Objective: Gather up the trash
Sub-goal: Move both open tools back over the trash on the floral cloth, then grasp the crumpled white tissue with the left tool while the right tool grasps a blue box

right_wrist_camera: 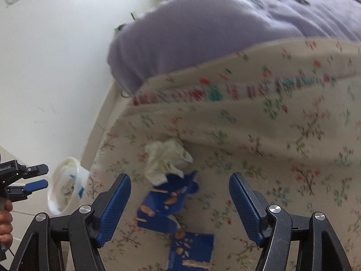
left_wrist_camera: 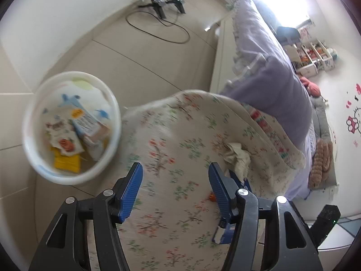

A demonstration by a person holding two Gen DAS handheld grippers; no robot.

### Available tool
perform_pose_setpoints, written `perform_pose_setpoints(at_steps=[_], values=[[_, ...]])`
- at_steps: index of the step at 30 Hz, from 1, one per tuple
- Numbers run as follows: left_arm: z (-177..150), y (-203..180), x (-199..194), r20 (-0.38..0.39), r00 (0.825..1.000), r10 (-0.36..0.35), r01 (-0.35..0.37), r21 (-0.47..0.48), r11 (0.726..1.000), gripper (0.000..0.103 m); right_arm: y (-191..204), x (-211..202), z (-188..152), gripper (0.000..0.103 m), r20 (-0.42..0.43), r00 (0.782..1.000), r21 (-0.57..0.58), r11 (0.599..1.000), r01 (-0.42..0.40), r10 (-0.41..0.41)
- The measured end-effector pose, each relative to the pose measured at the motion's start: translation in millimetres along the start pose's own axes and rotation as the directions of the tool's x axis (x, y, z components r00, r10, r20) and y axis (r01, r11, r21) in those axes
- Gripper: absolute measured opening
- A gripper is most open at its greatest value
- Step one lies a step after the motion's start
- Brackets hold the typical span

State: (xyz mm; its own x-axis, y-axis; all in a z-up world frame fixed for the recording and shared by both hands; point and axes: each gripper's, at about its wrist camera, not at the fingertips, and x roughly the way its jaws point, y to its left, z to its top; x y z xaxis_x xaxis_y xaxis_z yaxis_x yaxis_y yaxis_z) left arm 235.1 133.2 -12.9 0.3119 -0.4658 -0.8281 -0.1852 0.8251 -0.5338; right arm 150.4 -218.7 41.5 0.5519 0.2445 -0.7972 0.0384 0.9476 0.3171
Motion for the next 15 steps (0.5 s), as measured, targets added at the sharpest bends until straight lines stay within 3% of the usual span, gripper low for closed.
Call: perform_pose_setpoints(at_steps=[8, 15], values=[[-27, -79, 55, -0.112, 0.990, -0.082, 0.096, 0.129, 0.987, 0.065, -26, 24, -12, 0.077, -0.129, 0.991, 0.075, 0.997, -0.020, 0.030], [-31, -141, 114, -0.081, 0.997, -0.002, 0.025, 0.290, 0.957, 0.073, -27, 35, -23, 0.077, -0.188, 0.980, 0.104, 0.993, -0.047, 0.066]])
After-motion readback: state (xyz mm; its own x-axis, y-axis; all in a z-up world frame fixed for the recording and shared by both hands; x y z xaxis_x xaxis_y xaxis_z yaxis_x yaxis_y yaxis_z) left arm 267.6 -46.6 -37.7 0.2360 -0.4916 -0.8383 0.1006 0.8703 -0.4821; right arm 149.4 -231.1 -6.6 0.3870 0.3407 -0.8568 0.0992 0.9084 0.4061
